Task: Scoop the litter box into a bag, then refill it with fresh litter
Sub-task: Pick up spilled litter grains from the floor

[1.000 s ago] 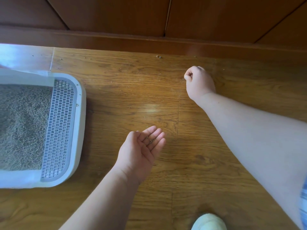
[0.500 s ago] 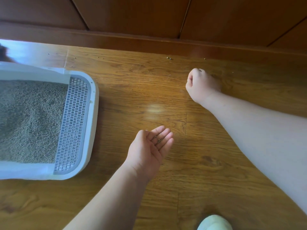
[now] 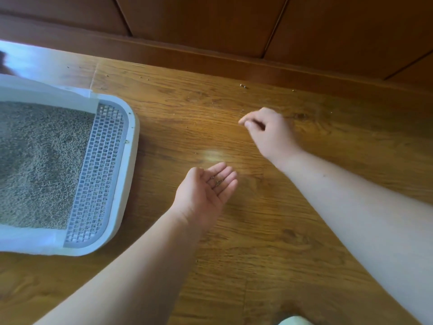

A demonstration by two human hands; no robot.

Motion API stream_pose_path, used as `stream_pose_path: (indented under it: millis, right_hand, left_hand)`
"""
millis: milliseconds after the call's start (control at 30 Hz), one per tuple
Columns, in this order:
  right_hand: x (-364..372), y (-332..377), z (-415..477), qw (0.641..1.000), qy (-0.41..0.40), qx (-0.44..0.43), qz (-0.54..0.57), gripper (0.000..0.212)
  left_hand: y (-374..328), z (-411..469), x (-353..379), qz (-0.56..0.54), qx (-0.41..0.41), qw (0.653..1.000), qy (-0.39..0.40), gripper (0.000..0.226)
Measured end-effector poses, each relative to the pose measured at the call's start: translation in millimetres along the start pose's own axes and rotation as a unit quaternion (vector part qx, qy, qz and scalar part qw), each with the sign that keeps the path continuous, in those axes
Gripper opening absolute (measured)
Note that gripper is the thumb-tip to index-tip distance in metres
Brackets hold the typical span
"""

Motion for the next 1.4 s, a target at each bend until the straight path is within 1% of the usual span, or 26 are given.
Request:
stream_pose_path:
  millis: [67,133,200,267,333,467,567,733,900,1100,1233,1300,1400]
  right_hand:
    - [-16,-30,19,0.992,-0.099,0.076,0.008,0.018]
    - [-19,-44,35,0.981,-0.148,0.123,0.005,0.014]
    - [-15,-42,52,0.978,-0.163,0.128,-0.025,0.012]
    - [-12,-34,67,0.978,-0.167,0.115,-0.043,0.011]
    - [-11,-35,78,0.977,-0.181,0.114,-0.021,0.008]
    - [-12,-46,83,0.965,-0.213,0.15,0.021,0.005]
    - [-12,-44,83,0.965,-0.214,0.152,0.01,0.006]
    - [-14,-43,85,0.96,-0.198,0.194,-0.034,0.02]
    - [-15,-36,88,0.962,-0.186,0.192,-0.061,0.024]
    - [-12,-30,95,0.952,-0.147,0.218,-0.155,0.029]
    - [-13,-22,94,0.949,-0.115,0.236,-0.175,0.029]
    - [-10,-8,87,0.95,-0.104,0.217,-0.2,0.028]
    - [10,20,55,0.974,-0.083,0.128,-0.167,0.017]
  left_hand:
    - [2,-5,-8,0.001,0.001,1.0,-0.007,0.045]
    - [6,-10,-16,-0.001,-0.004,1.0,-0.013,0.045]
    - [9,-15,-21,-0.008,-0.002,1.0,-0.016,0.044]
    - [9,-19,-23,-0.015,0.006,1.0,-0.013,0.044]
    - [6,-23,-24,-0.021,0.012,1.0,-0.009,0.045]
    - [0,-28,-23,-0.03,0.024,0.999,0.001,0.045]
    - [-4,-30,-21,-0.032,0.03,0.999,0.004,0.045]
    - [-4,-31,-21,-0.035,0.031,0.999,0.004,0.046]
    - [-4,-32,-22,-0.035,0.033,0.999,0.005,0.046]
    - [-1,-34,-21,-0.031,0.033,0.999,0.001,0.046]
    - [-1,-35,-24,-0.018,0.039,0.999,-0.003,0.046]
    - [0,-35,-25,-0.015,0.039,0.999,-0.005,0.046]
    - [1,-37,-27,-0.011,0.037,0.999,-0.019,0.045]
Point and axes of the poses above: each hand's wrist, its own z-axis towards the middle knuckle, its own x-axis out of the palm, y = z × x, the point moved 10 cm from there along z, towards the middle knuckle, and after that the axes turned 12 degrees about y, right-handed, at the moved point
